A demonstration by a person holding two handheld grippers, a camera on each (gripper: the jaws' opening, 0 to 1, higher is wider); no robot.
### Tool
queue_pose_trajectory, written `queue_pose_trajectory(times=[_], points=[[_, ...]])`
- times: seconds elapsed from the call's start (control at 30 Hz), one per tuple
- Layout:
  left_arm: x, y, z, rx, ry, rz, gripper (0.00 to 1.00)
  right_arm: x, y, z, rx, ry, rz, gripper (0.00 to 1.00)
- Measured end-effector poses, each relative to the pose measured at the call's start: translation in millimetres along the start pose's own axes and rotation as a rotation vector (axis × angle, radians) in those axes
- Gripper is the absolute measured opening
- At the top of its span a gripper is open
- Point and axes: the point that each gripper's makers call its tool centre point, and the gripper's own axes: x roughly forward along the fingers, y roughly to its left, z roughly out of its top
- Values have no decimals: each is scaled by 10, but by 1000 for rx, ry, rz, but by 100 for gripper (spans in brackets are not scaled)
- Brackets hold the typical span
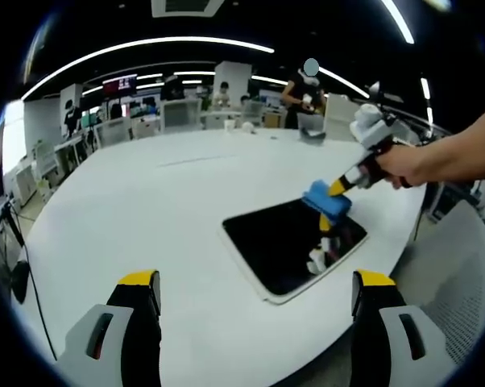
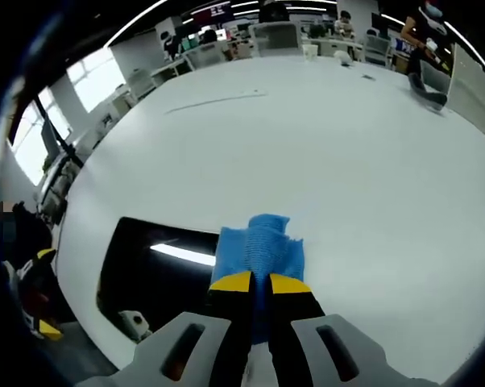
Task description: Wipe the mirror surface with the cleaning cloth until all visible marks leave the cleaned area.
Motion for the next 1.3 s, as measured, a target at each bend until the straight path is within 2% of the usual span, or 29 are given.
queue_pose_trajectory(times=[0.6,1.3], points=[[5,-16,-5,3,4,-10,99,74,209,0,0,8,21,1],[13,-33,-14,11,12,-18,99,206,701,49,-45,19,80,1]])
